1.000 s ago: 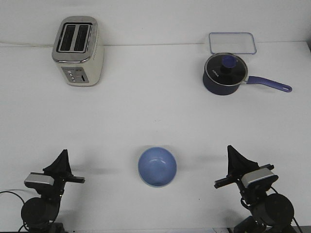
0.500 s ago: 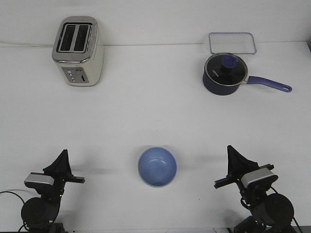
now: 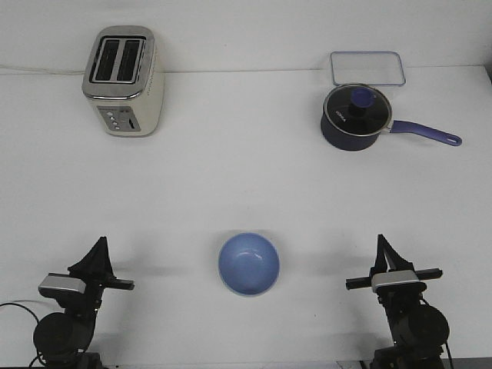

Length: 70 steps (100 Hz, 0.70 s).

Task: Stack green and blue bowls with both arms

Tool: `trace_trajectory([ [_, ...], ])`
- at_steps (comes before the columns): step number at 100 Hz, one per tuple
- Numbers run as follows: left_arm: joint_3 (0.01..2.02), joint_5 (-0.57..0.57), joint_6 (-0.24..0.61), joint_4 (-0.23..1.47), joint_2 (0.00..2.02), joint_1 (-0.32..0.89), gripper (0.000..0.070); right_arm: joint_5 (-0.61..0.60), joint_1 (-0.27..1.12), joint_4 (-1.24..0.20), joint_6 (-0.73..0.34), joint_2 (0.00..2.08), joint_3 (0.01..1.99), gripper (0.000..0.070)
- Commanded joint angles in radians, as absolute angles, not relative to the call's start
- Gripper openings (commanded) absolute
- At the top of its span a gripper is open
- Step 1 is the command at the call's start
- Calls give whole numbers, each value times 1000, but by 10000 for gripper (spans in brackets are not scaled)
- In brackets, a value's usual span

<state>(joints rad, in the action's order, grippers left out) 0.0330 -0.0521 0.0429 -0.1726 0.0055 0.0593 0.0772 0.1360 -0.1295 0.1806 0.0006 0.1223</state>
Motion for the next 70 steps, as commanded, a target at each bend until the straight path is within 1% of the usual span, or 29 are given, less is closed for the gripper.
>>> trace_trajectory([
  [1,14,-52,45,-183,5,60,14,68,120,-104,230,1,97,0],
  [8,14,-52,45,-183,5,60,14,63,109,-90,231,1,59,0],
  [15,14,-52,45,-181,5,60,14,50,106,-38,224,1,15,0],
  [24,14,-52,45,-181,4,60,14,25,106,-67,204,1,13,0],
  [70,14,-52,45,-181,4,60,14,26,106,-45,195,1,13,0],
])
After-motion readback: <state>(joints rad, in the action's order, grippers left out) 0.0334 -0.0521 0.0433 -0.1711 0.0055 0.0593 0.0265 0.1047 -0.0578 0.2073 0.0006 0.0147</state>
